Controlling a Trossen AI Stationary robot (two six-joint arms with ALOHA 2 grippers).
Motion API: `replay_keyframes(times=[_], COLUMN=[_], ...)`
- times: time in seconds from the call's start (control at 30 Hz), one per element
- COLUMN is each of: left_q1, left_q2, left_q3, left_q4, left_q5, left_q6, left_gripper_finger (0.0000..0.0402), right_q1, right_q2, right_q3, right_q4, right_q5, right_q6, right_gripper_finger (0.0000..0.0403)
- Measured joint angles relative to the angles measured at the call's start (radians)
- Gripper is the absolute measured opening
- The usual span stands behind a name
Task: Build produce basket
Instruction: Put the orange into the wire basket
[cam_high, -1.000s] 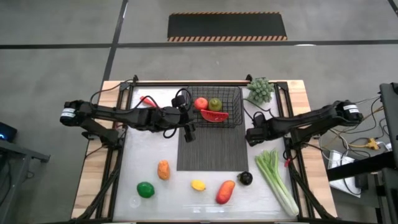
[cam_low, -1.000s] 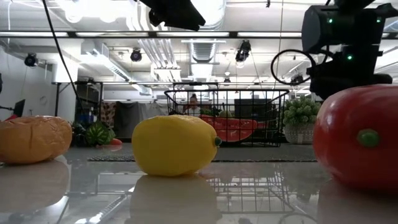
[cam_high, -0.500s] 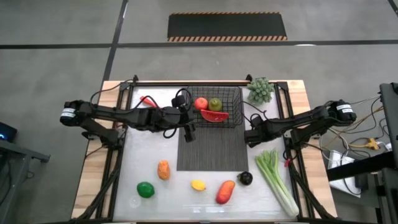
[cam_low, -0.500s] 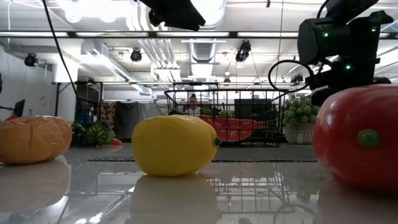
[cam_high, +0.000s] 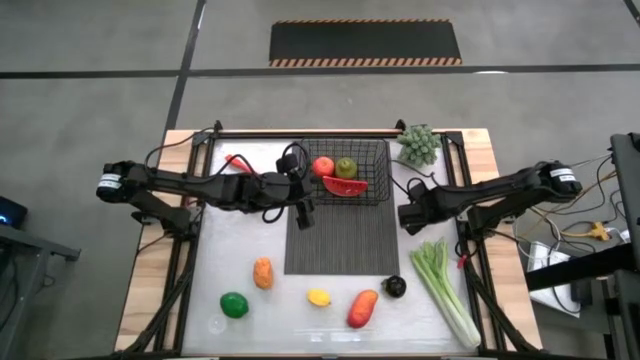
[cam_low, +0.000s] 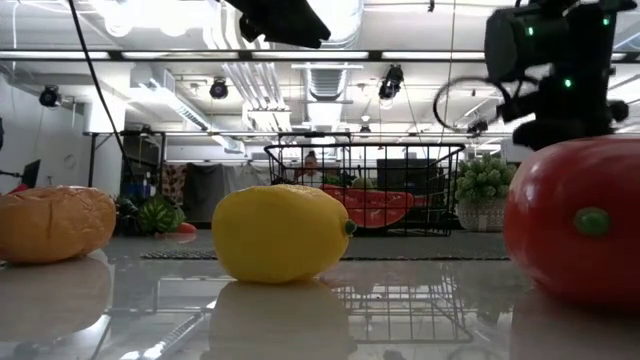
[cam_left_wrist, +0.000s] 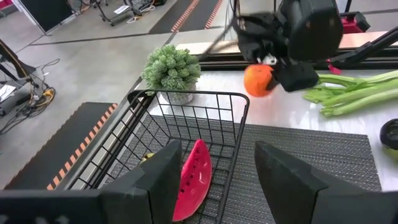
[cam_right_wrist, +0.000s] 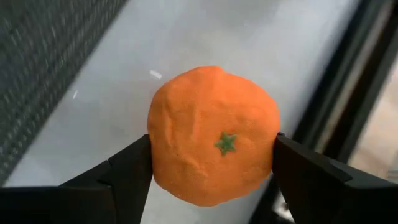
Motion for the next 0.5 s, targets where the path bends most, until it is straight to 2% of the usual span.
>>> replay_keyframes(times=[0.2,0.5], left_q1=[-0.003,-0.002], left_q2=[0.000,0.000], left_q3=[0.000,0.000], left_q4=[0.002,0.007], left_q5=[0.000,0.000], left_q6=[0.000,0.003], left_gripper_finger=[0.0185,0.0185], right_q1=[-0.008,-0.062], right_q2=[-0.061,-0.104], right_q3=[0.147,0.424], right_q4=[-0.146,-0.143], right_q5=[0.144,0.248], right_q6=[-0.094,-0.411], right_gripper_finger=[0.0280,0.0281])
